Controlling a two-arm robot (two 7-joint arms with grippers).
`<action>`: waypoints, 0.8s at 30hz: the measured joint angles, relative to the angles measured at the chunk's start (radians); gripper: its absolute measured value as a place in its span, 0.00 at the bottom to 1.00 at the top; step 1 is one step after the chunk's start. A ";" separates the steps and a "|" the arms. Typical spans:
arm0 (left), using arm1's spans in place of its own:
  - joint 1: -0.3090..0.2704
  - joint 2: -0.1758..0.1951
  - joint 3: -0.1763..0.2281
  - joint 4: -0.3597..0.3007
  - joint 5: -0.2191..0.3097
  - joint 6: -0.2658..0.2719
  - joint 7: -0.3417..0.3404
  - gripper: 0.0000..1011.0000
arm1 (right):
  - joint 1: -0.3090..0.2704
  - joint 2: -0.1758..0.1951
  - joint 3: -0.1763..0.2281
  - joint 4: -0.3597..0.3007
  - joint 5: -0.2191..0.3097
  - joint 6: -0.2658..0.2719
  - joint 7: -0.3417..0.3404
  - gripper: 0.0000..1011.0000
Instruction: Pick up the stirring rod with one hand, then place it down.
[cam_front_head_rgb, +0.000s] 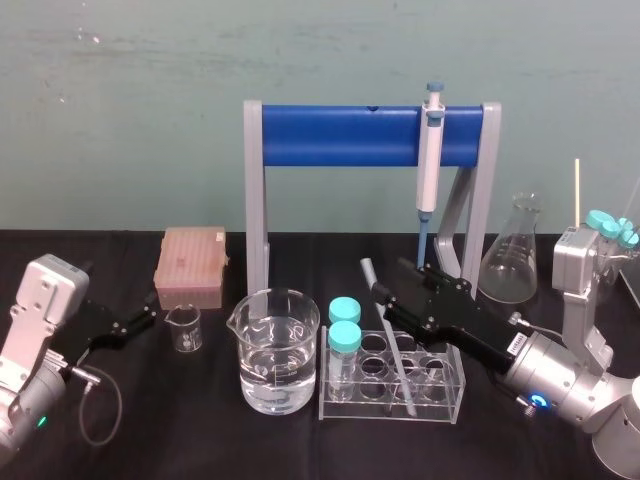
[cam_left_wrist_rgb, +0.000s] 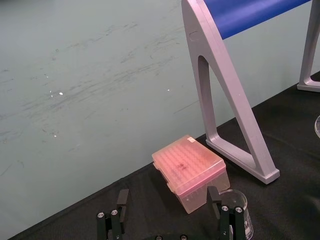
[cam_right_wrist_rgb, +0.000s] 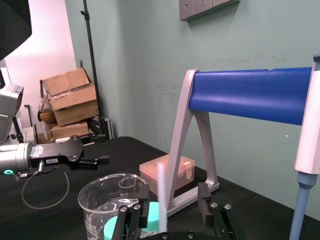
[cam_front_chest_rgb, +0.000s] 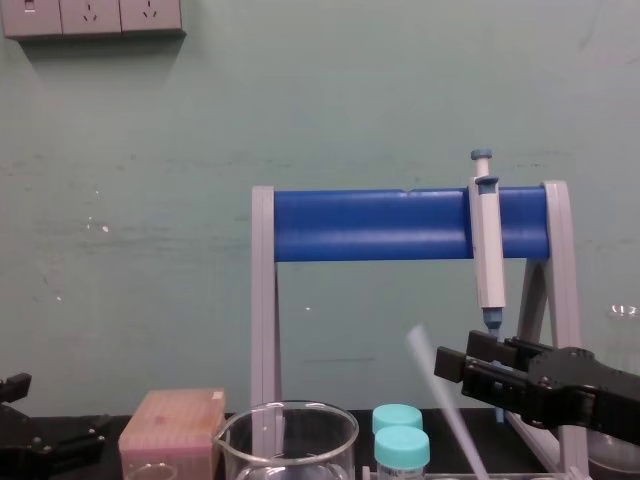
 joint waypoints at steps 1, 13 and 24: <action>0.000 0.000 0.000 0.000 0.000 0.000 0.000 0.99 | 0.000 0.000 0.000 0.000 0.000 0.000 0.000 0.63; 0.000 0.000 0.000 0.000 0.000 0.000 0.000 0.99 | 0.000 0.000 0.000 0.000 0.000 0.000 0.001 0.95; 0.000 0.000 0.000 0.000 0.000 0.000 0.000 0.99 | -0.030 0.000 0.067 -0.063 -0.079 -0.012 -0.195 0.99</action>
